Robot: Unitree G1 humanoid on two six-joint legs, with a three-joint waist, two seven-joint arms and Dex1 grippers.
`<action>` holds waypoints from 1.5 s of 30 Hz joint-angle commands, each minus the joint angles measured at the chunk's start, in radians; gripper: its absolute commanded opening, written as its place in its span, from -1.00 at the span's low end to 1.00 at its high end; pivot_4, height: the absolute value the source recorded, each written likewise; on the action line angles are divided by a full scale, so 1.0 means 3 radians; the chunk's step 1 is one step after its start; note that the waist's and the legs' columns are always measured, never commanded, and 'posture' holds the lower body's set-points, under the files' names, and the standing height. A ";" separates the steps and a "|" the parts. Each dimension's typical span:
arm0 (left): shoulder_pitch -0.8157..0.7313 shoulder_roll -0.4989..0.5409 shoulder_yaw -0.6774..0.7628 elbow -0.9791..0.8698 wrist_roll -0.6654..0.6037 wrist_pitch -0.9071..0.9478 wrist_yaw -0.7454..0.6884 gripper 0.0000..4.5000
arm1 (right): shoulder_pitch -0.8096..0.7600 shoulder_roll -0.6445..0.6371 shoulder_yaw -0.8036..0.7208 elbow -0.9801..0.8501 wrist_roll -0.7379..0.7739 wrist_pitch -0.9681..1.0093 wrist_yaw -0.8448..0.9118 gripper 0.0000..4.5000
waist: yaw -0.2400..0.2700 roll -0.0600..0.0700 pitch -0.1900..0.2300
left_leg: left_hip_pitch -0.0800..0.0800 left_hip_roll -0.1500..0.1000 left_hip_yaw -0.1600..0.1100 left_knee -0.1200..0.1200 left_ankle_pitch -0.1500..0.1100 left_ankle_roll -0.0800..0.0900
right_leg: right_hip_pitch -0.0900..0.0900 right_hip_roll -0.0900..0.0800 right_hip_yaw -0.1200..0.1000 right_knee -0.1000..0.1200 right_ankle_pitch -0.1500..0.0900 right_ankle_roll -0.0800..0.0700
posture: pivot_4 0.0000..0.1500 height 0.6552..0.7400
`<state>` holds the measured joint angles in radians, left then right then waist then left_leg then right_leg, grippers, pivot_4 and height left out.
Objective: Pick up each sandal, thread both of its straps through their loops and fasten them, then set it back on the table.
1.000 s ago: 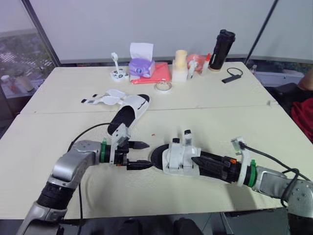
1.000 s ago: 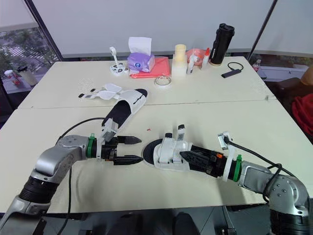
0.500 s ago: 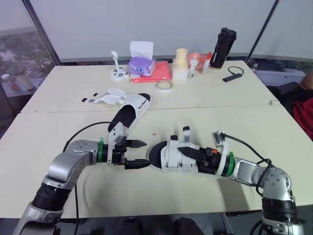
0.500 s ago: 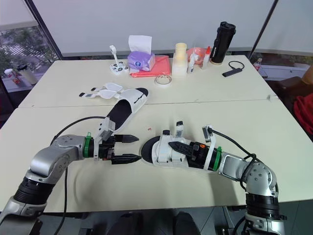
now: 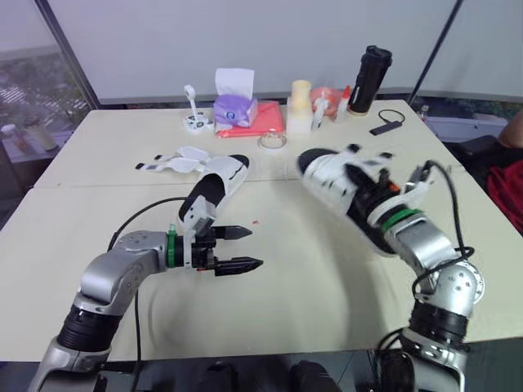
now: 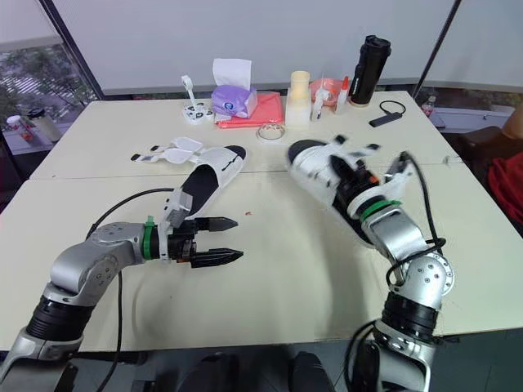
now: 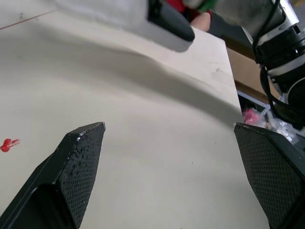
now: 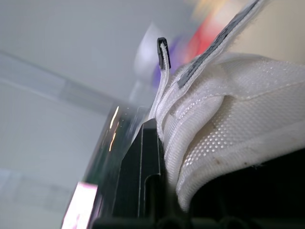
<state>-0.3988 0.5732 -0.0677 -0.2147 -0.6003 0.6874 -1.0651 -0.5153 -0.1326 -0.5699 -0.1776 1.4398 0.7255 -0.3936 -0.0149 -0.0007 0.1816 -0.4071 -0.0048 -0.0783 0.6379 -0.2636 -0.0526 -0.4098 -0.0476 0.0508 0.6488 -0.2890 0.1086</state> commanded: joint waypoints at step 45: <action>0.0003 -0.0375 0.0155 -0.0163 0.0269 -0.0366 0.0877 1.00 | 0.0671 0.0137 0.0007 -0.0030 -0.0697 -0.0876 -0.0447 0.98 | -0.0082 0.0013 0.0002 | 0.0002 0.0001 0.0005 0.0033 0.0001 0.0000 | 0.0000 0.0002 0.0007 0.0036 0.0000 -0.0001 | 1.00 1.00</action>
<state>-0.3944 0.4535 -0.0724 -0.2036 -0.5288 0.5871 -0.8508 -0.3693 -0.0827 -0.5667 -0.1199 1.1283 0.3695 -0.5008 -0.0395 0.0031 0.1821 -0.4065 -0.0041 -0.0778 0.6478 -0.2632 -0.0526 -0.4095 -0.0469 0.0526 0.6596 -0.2891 0.1084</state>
